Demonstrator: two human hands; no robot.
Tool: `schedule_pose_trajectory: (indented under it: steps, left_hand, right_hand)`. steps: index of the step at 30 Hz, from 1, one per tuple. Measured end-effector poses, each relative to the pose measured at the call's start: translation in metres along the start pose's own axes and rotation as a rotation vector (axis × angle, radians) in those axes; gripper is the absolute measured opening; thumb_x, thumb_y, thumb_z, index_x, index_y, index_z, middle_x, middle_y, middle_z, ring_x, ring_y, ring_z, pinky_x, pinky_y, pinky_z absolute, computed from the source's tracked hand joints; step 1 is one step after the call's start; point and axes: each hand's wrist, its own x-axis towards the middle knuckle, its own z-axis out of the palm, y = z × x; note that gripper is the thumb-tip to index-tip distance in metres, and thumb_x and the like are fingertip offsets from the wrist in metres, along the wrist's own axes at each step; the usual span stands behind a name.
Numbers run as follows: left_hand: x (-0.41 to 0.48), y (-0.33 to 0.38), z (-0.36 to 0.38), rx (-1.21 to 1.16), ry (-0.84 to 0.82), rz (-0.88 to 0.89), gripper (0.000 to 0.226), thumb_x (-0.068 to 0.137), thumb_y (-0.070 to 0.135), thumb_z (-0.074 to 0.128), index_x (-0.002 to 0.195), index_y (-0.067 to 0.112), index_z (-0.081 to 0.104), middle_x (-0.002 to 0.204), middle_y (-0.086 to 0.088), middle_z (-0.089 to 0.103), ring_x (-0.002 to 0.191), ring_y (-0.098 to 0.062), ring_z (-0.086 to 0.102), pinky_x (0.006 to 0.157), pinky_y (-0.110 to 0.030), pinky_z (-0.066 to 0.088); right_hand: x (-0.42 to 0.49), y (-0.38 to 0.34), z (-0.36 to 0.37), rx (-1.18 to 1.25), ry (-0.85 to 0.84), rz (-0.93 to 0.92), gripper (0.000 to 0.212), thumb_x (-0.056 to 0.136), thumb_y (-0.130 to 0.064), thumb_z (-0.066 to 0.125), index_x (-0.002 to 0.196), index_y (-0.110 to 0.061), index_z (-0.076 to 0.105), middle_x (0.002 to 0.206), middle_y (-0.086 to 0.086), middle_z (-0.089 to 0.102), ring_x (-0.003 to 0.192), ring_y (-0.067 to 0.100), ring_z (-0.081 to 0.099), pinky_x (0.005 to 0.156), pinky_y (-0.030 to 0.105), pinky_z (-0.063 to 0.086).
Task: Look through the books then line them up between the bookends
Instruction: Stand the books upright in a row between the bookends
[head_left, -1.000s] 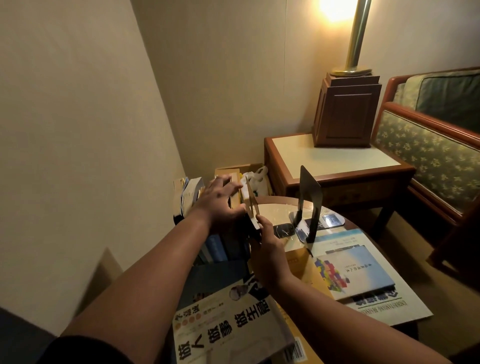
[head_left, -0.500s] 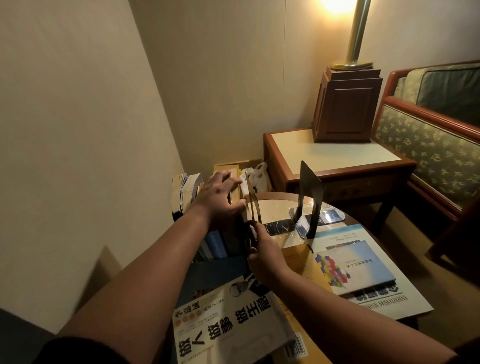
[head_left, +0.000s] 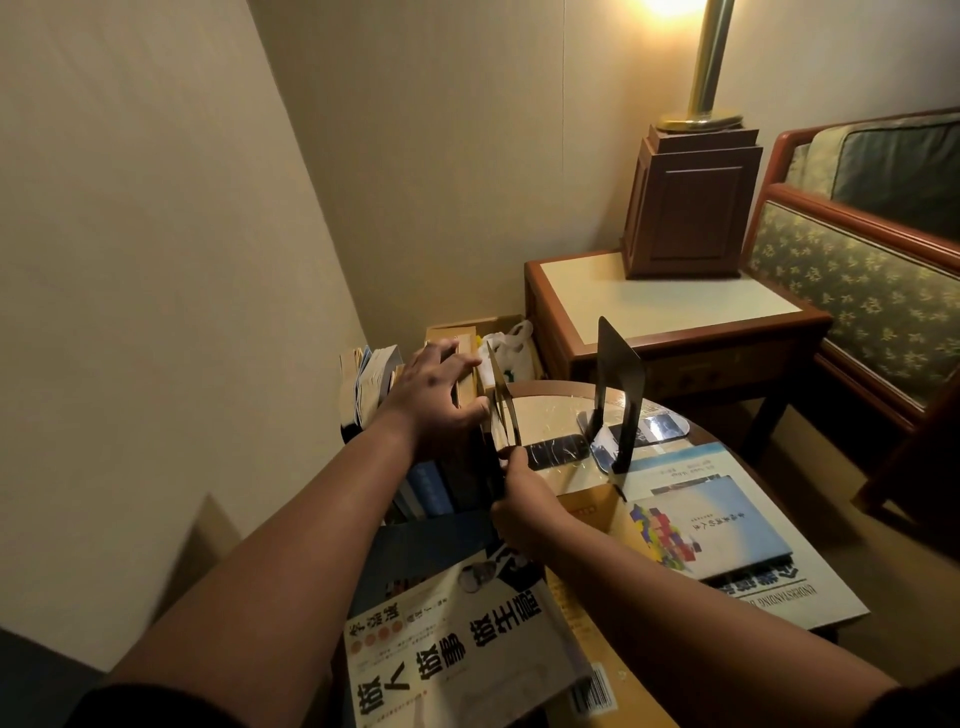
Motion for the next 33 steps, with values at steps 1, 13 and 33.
schedule_pose_trajectory:
  steps: [1,13,33]
  left_hand:
    - [-0.0001,-0.0001,-0.0002,0.001,-0.001,-0.003,0.079,0.071,0.068,0.04,0.142,0.033,0.044,0.157,-0.003,0.027,0.145,-0.027,0.023,0.108,-0.049,0.032]
    - [-0.0004,-0.0004,-0.0005,-0.01,0.007,-0.002,0.08,0.071,0.069,0.04,0.142,0.033,0.045,0.157,-0.002,0.027,0.145,-0.027,0.023,0.107,-0.048,0.034]
    - [-0.0009,-0.0007,-0.0006,-0.019,0.013,0.002,0.086,0.066,0.072,0.035,0.142,0.031,0.046,0.156,-0.004,0.028,0.144,-0.028,0.025,0.106,-0.047,0.034]
  right_hand:
    - [-0.0006,-0.0012,0.0007,-0.004,0.0,-0.004,0.062,0.091,0.001,0.057,0.142,-0.019,0.027,0.123,0.006,0.056,0.11,0.021,0.06,0.087,0.036,0.057]
    - [-0.0095,0.0022,0.0012,0.107,0.006,-0.071,0.078,0.092,-0.005,0.059,0.154,-0.031,0.02,0.14,0.006,0.047,0.128,0.025,0.049,0.099,0.045,0.053]
    - [-0.0045,0.0013,-0.0004,0.28,0.019,-0.051,0.082,0.087,0.017,0.049,0.15,-0.029,0.026,0.15,0.009,0.044,0.132,0.03,0.05,0.095,0.048,0.056]
